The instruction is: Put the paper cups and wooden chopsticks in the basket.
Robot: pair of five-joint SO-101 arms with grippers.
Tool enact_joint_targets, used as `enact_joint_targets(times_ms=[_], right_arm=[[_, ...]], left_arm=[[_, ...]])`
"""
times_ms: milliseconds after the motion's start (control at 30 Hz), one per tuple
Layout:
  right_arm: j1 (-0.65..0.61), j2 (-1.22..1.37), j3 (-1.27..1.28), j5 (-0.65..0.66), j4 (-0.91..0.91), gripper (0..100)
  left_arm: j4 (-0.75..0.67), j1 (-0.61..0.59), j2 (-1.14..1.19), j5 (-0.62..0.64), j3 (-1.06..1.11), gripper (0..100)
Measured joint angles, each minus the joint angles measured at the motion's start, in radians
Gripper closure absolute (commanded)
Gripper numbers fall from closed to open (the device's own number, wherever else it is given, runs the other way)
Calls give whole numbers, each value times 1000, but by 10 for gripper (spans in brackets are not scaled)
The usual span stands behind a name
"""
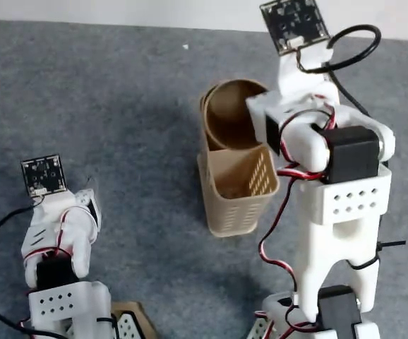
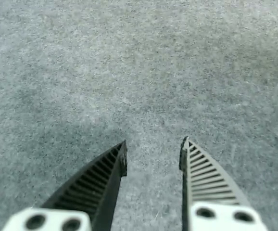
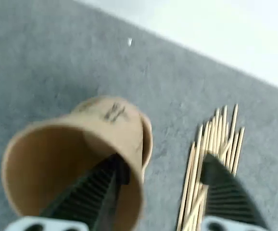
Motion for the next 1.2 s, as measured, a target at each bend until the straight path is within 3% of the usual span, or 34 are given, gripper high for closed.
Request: enact_joint_targets(times_ms=[400,700,900,1200], right_arm=[[-9,143,21,0,-244,676],[-9,350,21,0,-63,676],[-3,493,17,0,-54,676],[-5,497,-46,0,-37,676]], left_arm=[[0,0,0,0,0,797],[0,0,0,0,0,797],[0,0,0,0,0,797],[0,2,0,0,0,797]])
